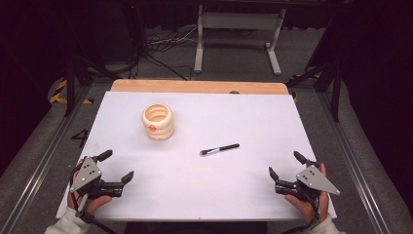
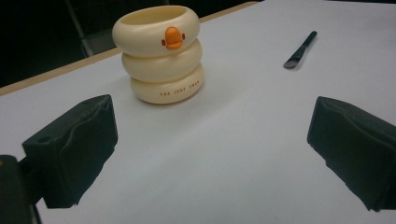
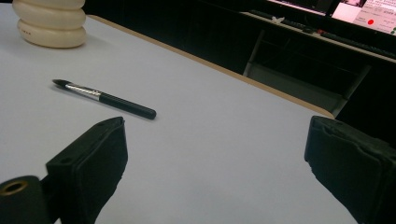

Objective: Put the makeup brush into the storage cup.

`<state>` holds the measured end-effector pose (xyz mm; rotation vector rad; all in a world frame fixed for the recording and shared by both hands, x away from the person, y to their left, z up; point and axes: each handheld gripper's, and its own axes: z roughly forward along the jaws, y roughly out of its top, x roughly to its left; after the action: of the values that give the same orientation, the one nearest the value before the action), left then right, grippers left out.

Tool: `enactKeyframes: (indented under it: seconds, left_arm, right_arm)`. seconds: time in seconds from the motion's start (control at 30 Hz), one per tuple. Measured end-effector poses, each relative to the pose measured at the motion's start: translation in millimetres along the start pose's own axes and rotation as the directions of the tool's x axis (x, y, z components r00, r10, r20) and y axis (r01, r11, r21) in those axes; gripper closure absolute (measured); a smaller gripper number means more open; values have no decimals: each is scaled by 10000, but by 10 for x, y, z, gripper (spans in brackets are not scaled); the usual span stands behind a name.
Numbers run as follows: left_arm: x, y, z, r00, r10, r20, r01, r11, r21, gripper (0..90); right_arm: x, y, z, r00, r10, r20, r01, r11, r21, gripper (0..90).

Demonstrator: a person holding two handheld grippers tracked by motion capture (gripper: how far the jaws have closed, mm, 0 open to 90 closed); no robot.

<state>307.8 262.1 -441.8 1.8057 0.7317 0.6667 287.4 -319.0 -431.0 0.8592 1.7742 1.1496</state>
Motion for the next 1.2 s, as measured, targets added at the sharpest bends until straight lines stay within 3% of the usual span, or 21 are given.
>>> enactKeyframes:
  seconds: [0.5,0.63,0.77,0.83,0.87,0.9,0.93,0.97,1.0,1.03,1.07,1.1,1.13,1.17,1.2]
  left_arm:
    - [-22,-8,15,9998,172,67,-172,9998,103,30]
    - [-25,-14,26,9996,269,64,-270,9993,240,30]
    - [-24,-21,34,9997,223,124,-227,9993,283,31]
    - [-20,-20,26,9997,201,143,-205,9994,295,32]
    - [-22,-21,27,9998,134,132,-138,9995,281,32]
    - [-18,-22,29,9998,147,126,-150,9996,254,32]
    - [-17,-23,33,9998,138,152,-142,9995,267,34]
    - [-21,-25,39,9998,94,183,-100,9995,297,34]
    - [-19,-23,45,9997,172,170,-177,9993,333,35]
    - [-20,-23,47,9996,173,220,-181,9991,381,35]
    - [-23,-25,51,9996,132,267,-143,9991,401,35]
    - [-24,-26,53,9994,130,313,-143,9990,419,35]
    - [-23,-27,55,9994,155,317,-168,9990,419,35]
    - [-21,-27,54,9993,161,333,-175,9990,417,36]
    - [-21,-27,52,9994,127,314,-140,9990,424,36]
  right_arm:
    - [-17,1,38,10000,35,-55,-33,9998,204,62]
    - [-40,33,81,9986,123,-521,-106,9994,332,91]
    - [-49,111,136,9960,-48,-897,109,9976,678,123]
    - [-66,216,197,9893,-243,-1442,384,9946,959,136]
    - [-66,216,197,9893,-243,-1442,384,9946,959,136]
    - [-70,258,228,9853,-330,-1675,517,9928,1085,144]
    - [-80,351,307,9749,-454,-2181,750,9887,1297,151]
    - [-80,351,307,9749,-454,-2181,750,9887,1297,151]
    - [-78,404,355,9675,-525,-2475,901,9856,1430,151]
    - [-69,523,472,9521,-779,-2957,1310,9776,1644,158]
    - [-54,588,537,9459,-961,-3098,1564,9719,1760,163]
    - [-54,588,537,9459,-961,-3098,1564,9719,1760,163]
    - [-38,654,605,9372,-1105,-3309,1814,9646,1915,168]
    - [10,780,746,9190,-1322,-3714,2252,9493,2193,237]
    - [10,780,746,9190,-1322,-3714,2252,9493,2193,237]
